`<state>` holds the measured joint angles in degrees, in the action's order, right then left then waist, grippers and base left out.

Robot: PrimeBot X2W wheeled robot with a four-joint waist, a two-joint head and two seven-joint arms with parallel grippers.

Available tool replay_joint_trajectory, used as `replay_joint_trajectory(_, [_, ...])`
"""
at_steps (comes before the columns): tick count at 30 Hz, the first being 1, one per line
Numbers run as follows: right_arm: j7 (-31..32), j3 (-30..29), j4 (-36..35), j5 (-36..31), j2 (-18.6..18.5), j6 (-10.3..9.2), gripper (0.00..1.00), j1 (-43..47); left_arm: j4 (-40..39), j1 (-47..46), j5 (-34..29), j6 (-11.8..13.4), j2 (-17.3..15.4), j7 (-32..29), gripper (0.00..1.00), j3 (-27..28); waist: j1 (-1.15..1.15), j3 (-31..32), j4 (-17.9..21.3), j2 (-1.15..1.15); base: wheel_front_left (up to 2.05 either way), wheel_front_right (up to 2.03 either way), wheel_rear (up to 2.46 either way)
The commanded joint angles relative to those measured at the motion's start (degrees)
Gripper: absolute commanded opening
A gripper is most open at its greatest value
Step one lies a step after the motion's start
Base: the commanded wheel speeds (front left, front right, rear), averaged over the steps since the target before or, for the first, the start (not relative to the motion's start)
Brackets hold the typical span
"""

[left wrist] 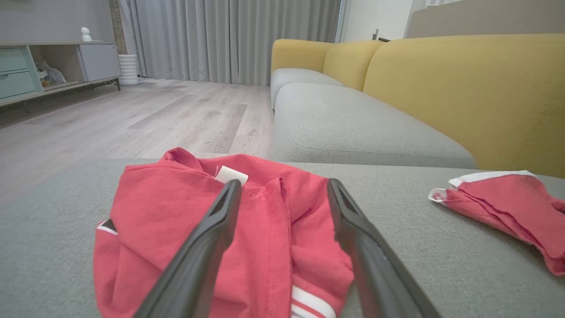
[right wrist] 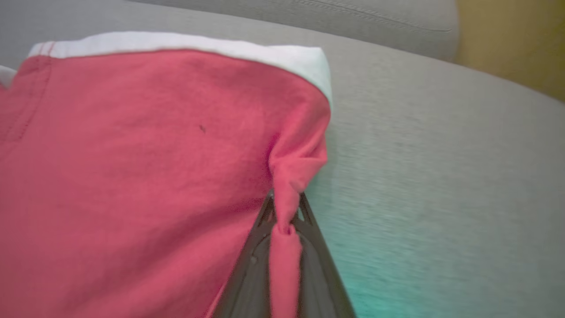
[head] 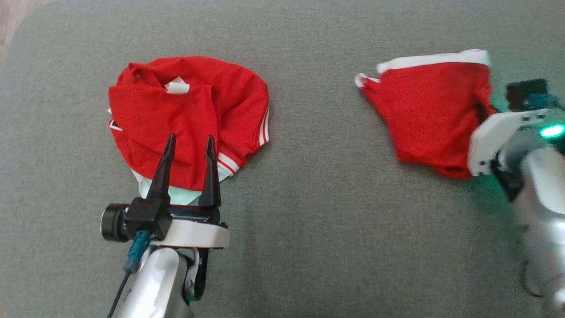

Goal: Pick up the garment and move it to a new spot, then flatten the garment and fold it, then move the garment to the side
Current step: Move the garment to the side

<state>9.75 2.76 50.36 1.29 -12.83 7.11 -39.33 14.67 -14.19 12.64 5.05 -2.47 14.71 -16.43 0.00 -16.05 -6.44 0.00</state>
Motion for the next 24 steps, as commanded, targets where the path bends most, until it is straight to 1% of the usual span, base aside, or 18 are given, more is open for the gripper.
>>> replay_joint_trajectory(1, [-0.34, 2.34, -1.06, 0.93, -3.17, 0.37, 0.00, -1.10, -1.69, -1.28, 0.34, 0.18, -0.41, 0.29, 1.00, 2.12, 0.00, 0.28, 0.40, 0.00, 0.00, 0.00, 0.00])
replay_joint_trajectory(4, [0.13, 5.46, -1.21, 2.60, -7.80, 0.37, 0.00, -0.92, -1.93, -1.26, 0.40, 0.23, -0.41, 0.29, 1.00, 2.24, 0.00, 0.29, 0.74, 0.00, 0.00, 0.00, 0.00])
replay_joint_trajectory(8, [0.66, 8.17, -1.26, 3.78, -14.95, 0.37, 0.00, -0.09, -2.47, -1.51, 0.32, 0.16, -0.41, 0.29, 1.00, 2.42, 0.00, -0.50, 0.90, 0.00, 0.00, 0.00, 0.00])
replay_joint_trajectory(9, [0.57, 8.46, -1.18, 3.81, -16.77, 0.37, 0.00, 0.11, -2.57, -1.61, 0.28, 0.10, -0.41, 0.29, 1.00, 2.48, 0.00, -0.77, 0.88, 0.00, 0.00, 0.00, 0.00])
replay_joint_trajectory(10, [0.21, 8.28, -0.68, 3.75, -20.07, 0.37, 0.00, 0.38, -2.68, -1.75, 0.13, -0.03, -0.41, 0.29, 1.00, 2.65, 0.00, -1.29, 0.79, 0.00, 0.00, 0.00, 0.00])
replay_joint_trajectory(14, [-0.85, 6.43, 1.61, 2.05, -25.33, 0.37, 0.00, 0.53, -2.68, -2.15, -0.15, -0.33, -0.41, 0.29, 1.00, 2.97, 0.00, -2.20, 0.39, 0.00, 0.00, 0.00, 0.00])
replay_joint_trajectory(18, [-2.34, 1.51, 5.15, 1.47, -27.15, 0.37, 0.00, -0.22, -2.72, -2.42, -0.37, -0.50, -0.41, 0.29, 1.00, 3.15, 0.00, -2.69, -0.03, 0.00, 0.00, 0.00, 0.00])
replay_joint_trajectory(23, [-3.80, -2.87, 7.82, -1.32, -26.55, 0.37, 0.00, -1.28, -2.76, -2.46, -0.65, -0.59, -0.41, 0.29, 1.00, 3.43, 0.00, -2.81, -0.21, 0.00, 0.00, 0.00, 0.00])
replay_joint_trajectory(24, [-3.80, -2.87, 7.82, -1.32, -26.55, 0.37, 0.00, -1.28, -2.76, -2.46, -0.65, -0.59, -0.41, 0.29, 1.00, 3.43, 0.00, -2.81, -0.21, 0.00, 0.00, 0.00, 0.00])
